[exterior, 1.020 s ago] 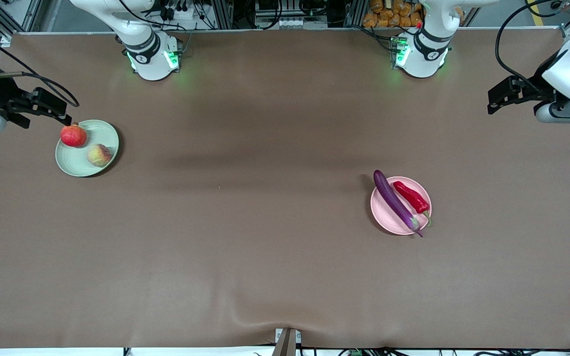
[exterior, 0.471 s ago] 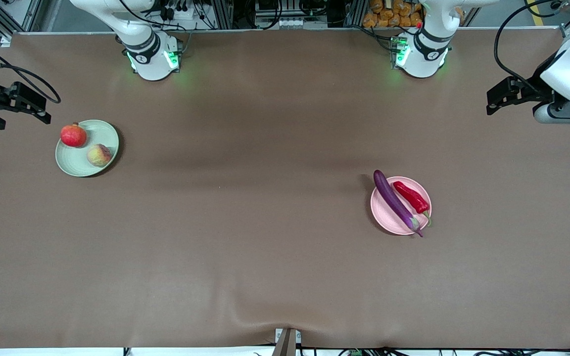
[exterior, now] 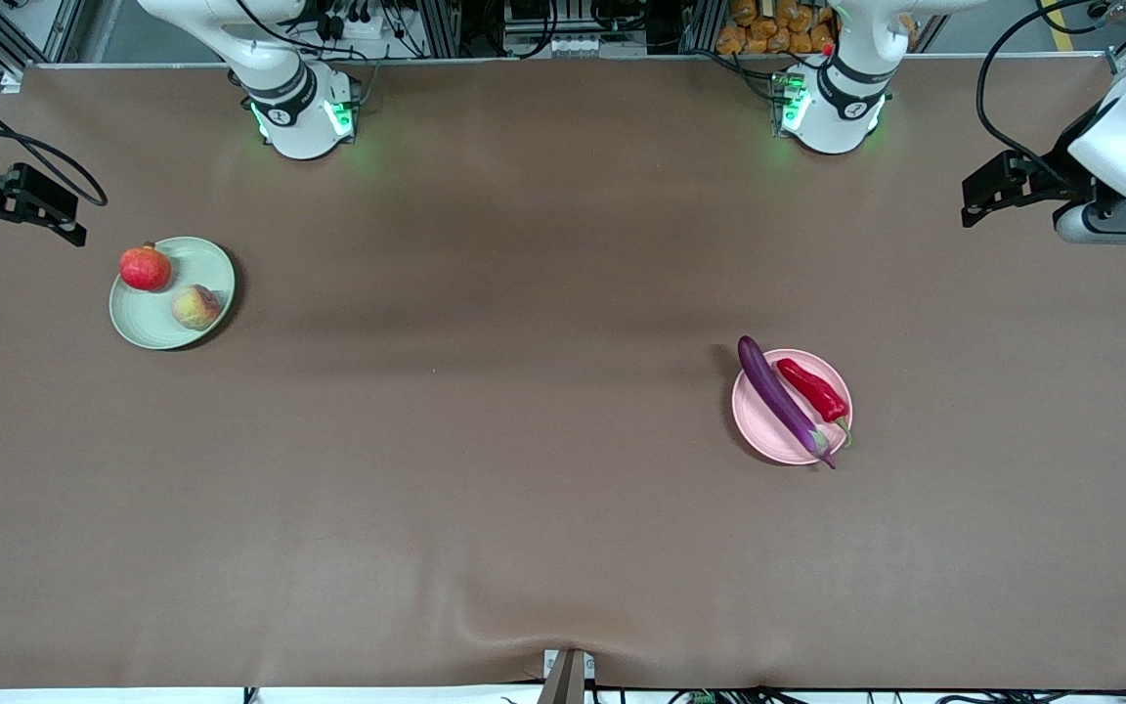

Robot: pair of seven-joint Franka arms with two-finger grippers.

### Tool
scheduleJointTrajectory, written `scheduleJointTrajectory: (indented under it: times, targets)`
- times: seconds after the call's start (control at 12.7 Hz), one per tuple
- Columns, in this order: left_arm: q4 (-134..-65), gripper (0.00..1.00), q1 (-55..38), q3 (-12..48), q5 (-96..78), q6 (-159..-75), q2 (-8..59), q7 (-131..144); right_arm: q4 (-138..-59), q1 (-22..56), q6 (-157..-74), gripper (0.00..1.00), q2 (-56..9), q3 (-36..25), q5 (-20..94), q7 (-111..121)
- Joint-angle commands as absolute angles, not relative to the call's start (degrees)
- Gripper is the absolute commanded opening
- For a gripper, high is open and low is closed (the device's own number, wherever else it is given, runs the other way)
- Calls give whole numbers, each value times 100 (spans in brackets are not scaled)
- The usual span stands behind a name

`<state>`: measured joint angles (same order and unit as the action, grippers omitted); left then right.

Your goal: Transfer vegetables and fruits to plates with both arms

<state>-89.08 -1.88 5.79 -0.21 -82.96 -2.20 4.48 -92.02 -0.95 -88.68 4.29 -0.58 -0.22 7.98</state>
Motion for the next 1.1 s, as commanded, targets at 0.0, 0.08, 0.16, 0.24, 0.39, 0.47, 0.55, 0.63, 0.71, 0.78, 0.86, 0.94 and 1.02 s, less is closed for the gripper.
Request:
scheduleJointTrajectory:
  times: [0.0, 0.08, 0.16, 0.24, 0.39, 0.47, 0.55, 0.63, 0.71, 0.78, 0.86, 0.94, 1.02]
  targets:
    - [-8895, 100, -158, 624, 79, -8253, -281, 439, -9097, 70, -8833, 100, 396, -149, -35, 791]
    - [-8903, 100, -167, 624, 88, -8253, -281, 457, -9097, 70, -8824, 100, 396, -149, -35, 782]
    - [-8903, 100, -167, 633, 79, -8253, -273, 466, -9097, 88, -8763, 100, 387, -149, 34, 774]
    - [-8903, 100, -167, 650, 79, -8253, -272, 466, -9105, 70, -8763, 100, 395, -158, 122, 765]
    - [-8912, 100, -167, 650, 79, -8253, -272, 475, -9114, 9, -8763, 100, 387, -158, 123, 773]
    - [-8912, 100, -167, 659, 79, -8227, -272, 475, -9114, -17, -8763, 100, 387, -158, 123, 782]
    - [-8912, 100, -167, 659, 79, -8192, -264, 492, -9123, -18, -8763, 100, 387, -158, 132, 782]
    - [-8912, 100, -167, 659, 79, -8183, -264, 492, -9123, -18, -8763, 100, 387, -158, 132, 782]
    - [-8912, 100, -167, 659, 79, -8183, -264, 492, -9132, -18, -8763, 100, 387, -150, 132, 782]
    - [-8912, 100, -167, 659, 79, -8183, -264, 501, -9141, -9, -8754, 100, 387, -149, 132, 782]
    - [-8921, 100, -176, 668, 79, -8183, -255, 501, -9141, -9, -8754, 100, 387, -149, 132, 782]
    - [-8912, 100, -176, 668, 79, -8183, -255, 501, -9141, -17, -8754, 100, 387, -149, 175, 782]
    - [-8921, 100, -176, 668, 79, -8183, -255, 501, -9149, -18, -8754, 100, 387, -149, 237, 791]
